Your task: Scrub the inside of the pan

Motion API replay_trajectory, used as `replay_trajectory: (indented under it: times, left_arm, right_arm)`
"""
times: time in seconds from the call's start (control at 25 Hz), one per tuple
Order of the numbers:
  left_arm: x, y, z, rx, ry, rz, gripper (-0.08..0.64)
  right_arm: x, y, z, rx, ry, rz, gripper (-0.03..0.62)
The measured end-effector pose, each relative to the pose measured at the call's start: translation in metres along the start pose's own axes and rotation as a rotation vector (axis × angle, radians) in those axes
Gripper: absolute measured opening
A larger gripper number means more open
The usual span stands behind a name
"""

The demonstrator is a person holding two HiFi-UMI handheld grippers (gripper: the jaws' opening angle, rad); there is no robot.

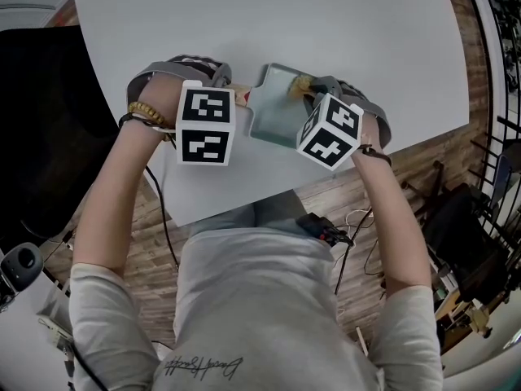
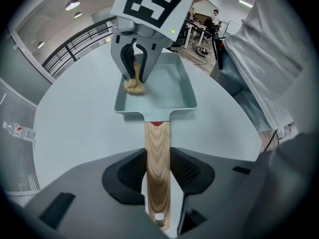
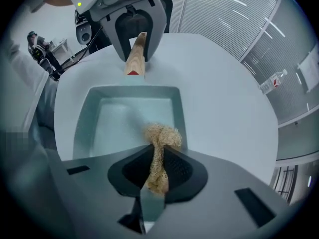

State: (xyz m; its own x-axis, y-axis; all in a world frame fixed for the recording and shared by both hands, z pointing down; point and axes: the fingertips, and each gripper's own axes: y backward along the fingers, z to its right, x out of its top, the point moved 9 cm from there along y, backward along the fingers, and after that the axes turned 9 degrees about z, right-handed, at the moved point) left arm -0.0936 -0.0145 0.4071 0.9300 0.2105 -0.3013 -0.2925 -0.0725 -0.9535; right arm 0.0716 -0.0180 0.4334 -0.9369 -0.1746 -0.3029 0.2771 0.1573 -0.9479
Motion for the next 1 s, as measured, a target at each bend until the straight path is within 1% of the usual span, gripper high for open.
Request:
replay_trajectory:
  times: [0.08, 0.16, 0.24, 0.4, 0.6, 0.76, 0.92, 1.0]
  left_arm:
    - [0.000, 0.000, -0.001, 0.001, 0.012, -0.009, 0.155]
    - [0.000, 0.000, -0.002, 0.005, 0.020, -0.017, 0.155]
    - [0.000, 0.000, -0.003, 0.010, 0.029, -0.019, 0.155]
    - [-0.002, 0.001, -0.004, 0.012, 0.039, -0.029, 0.155]
    - [-0.003, -0.001, -0.005, 0.017, 0.034, -0.038, 0.155]
    - [-0.005, -0.002, -0.006, 0.015, 0.032, -0.041, 0.155]
    - [-0.004, -0.002, -0.005, 0.009, 0.029, -0.043, 0.155]
    - [-0.004, -0.001, -0.005, 0.003, 0.023, -0.045, 0.155]
  right_arm:
    - [-0.001, 0.000, -0.002, -0.023, -0.001, 0.012, 0.071]
    - [-0.003, 0.001, -0.003, -0.010, -0.033, 0.021, 0.071]
    - [-0.004, 0.003, -0.007, 0.030, -0.056, 0.012, 0.071]
    - [-0.005, 0.006, -0.021, 0.117, -0.051, -0.019, 0.069]
    - [-0.007, 0.008, -0.045, 0.251, -0.055, -0.054, 0.069]
    - [-0.007, 0.007, -0.055, 0.348, -0.095, -0.067, 0.067]
    - [-0.009, 0.008, -0.060, 0.412, -0.127, -0.079, 0.066]
    - [-0.009, 0.009, -0.060, 0.408, -0.133, -0.065, 0.066]
